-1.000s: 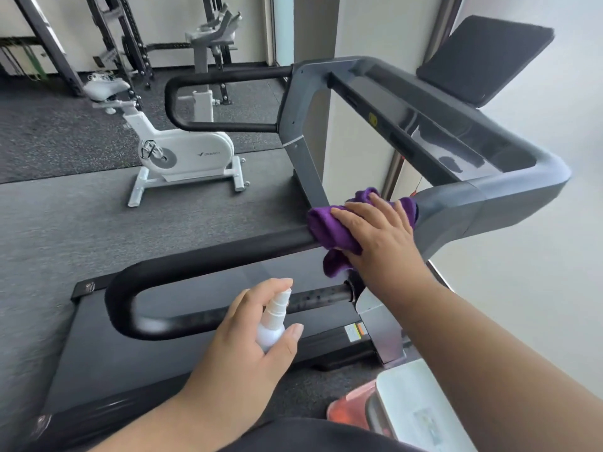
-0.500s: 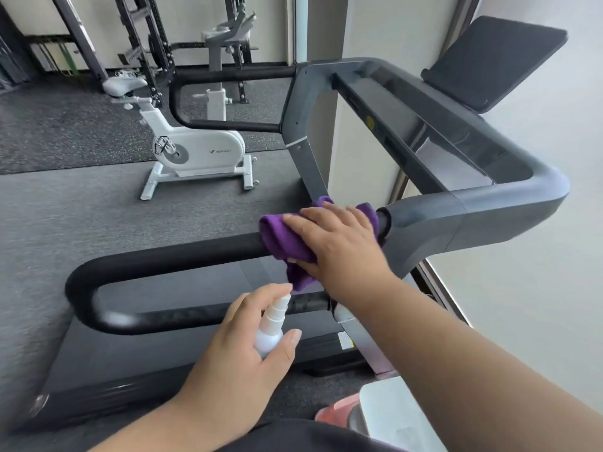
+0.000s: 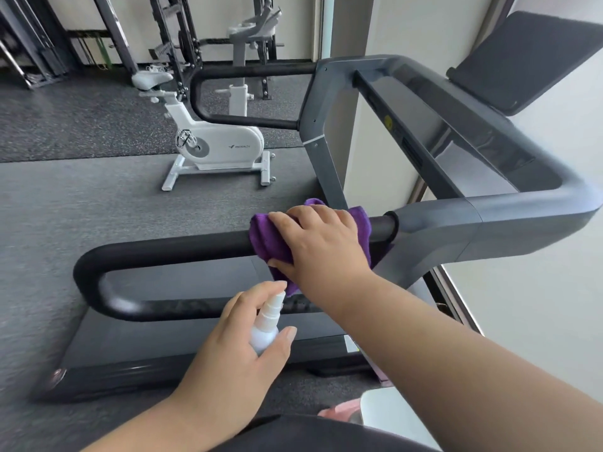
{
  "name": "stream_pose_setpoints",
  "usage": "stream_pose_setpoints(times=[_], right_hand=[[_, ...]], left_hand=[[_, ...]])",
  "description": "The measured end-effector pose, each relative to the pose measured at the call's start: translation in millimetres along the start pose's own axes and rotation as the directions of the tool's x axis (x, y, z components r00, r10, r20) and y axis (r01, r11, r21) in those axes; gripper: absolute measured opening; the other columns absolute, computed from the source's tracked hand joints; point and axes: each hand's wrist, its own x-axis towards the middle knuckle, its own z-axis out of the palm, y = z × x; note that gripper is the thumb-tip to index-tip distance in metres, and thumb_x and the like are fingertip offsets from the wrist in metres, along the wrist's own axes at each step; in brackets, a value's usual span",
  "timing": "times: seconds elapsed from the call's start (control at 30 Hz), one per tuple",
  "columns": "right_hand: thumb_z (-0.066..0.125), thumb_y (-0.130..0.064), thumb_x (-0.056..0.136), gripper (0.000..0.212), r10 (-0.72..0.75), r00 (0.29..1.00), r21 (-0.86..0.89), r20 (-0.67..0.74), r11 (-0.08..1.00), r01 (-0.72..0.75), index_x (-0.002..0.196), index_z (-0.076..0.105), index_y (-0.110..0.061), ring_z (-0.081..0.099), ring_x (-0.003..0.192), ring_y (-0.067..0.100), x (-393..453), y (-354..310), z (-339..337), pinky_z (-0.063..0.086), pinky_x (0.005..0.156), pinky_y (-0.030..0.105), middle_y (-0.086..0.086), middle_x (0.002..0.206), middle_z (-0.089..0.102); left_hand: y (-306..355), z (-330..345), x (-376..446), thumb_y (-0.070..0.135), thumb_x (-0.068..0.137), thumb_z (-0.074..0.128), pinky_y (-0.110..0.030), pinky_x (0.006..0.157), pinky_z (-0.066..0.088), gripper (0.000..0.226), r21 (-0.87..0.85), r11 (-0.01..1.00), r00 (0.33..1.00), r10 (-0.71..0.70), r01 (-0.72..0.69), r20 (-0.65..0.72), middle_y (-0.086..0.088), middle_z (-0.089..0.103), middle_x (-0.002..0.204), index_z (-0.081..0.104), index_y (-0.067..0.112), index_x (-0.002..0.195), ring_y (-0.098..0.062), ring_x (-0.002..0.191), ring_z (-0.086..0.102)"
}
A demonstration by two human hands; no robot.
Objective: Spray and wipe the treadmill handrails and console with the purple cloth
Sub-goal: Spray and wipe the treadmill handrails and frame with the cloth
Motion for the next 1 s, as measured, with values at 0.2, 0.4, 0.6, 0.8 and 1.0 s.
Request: stream_pose_setpoints(times=[0.2, 0.4, 0.6, 0.8, 1.0], right_hand=[[0.072, -0.064, 0.07, 0.072, 0.063, 0.994, 0.011, -0.087, 0.998, -0.062, 0.131, 0.056, -0.029, 0.056, 0.11, 0.03, -18, 44, -6, 0.039, 0.095, 0.047, 0.0, 0.127, 0.058], [0.065, -0.06, 0.08, 0.062, 0.112, 0.989, -0.008, -0.1, 0.993, -0.114, 0.131, 0.056, -0.028, 0.052, 0.12, 0.032, -20, 30, 0, 0.034, 0.104, 0.051, 0.0, 0.131, 0.058], [0.064, -0.058, 0.084, 0.058, 0.101, 0.991, 0.023, -0.082, 0.995, -0.1, 0.134, 0.056, -0.03, 0.052, 0.122, 0.033, -5, -17, 9, 0.035, 0.104, 0.053, -0.004, 0.13, 0.06], [0.06, -0.058, 0.087, 0.055, 0.063, 0.997, 0.016, -0.042, 0.998, -0.063, 0.135, 0.054, -0.033, 0.054, 0.117, 0.03, 16, -68, 18, 0.037, 0.101, 0.048, -0.006, 0.126, 0.061], [0.06, -0.063, 0.085, 0.055, 0.019, 0.999, 0.0, -0.041, 1.0, -0.019, 0.131, 0.057, -0.033, 0.059, 0.105, 0.029, 43, -131, 34, 0.041, 0.091, 0.044, -0.008, 0.116, 0.064]], left_hand=[[0, -4, 2, 0.042, 0.082, 0.065, -0.001, 0.085, 0.036, 0.053, 0.012, 1.0, 1.0, 0.006, -0.006, -0.017, 0.032, 0.05, 0.122, 0.04, 0.069, 0.119, 0.004, 0.111, 0.053], [-15, -18, -4, 0.036, 0.086, 0.066, 0.001, 0.089, 0.031, 0.054, 0.017, 0.999, 0.998, -0.031, 0.032, -0.051, 0.033, 0.049, 0.122, 0.04, 0.068, 0.121, 0.006, 0.118, 0.05], [-30, -32, -6, 0.038, 0.087, 0.065, 0.002, 0.09, 0.029, 0.054, 0.022, 0.999, 0.998, -0.024, 0.025, -0.057, 0.037, 0.046, 0.124, 0.037, 0.071, 0.12, 0.009, 0.121, 0.046], [-51, -61, -6, 0.035, 0.089, 0.067, 0.001, 0.09, 0.029, 0.059, 0.035, 0.999, 0.998, 0.023, -0.022, -0.05, 0.039, 0.046, 0.122, 0.035, 0.072, 0.121, 0.009, 0.119, 0.046], [-87, -116, -12, 0.033, 0.09, 0.068, -0.002, 0.09, 0.032, 0.06, 0.016, 0.999, 0.996, 0.037, -0.036, -0.087, 0.033, 0.051, 0.12, 0.035, 0.071, 0.122, 0.003, 0.117, 0.051]])
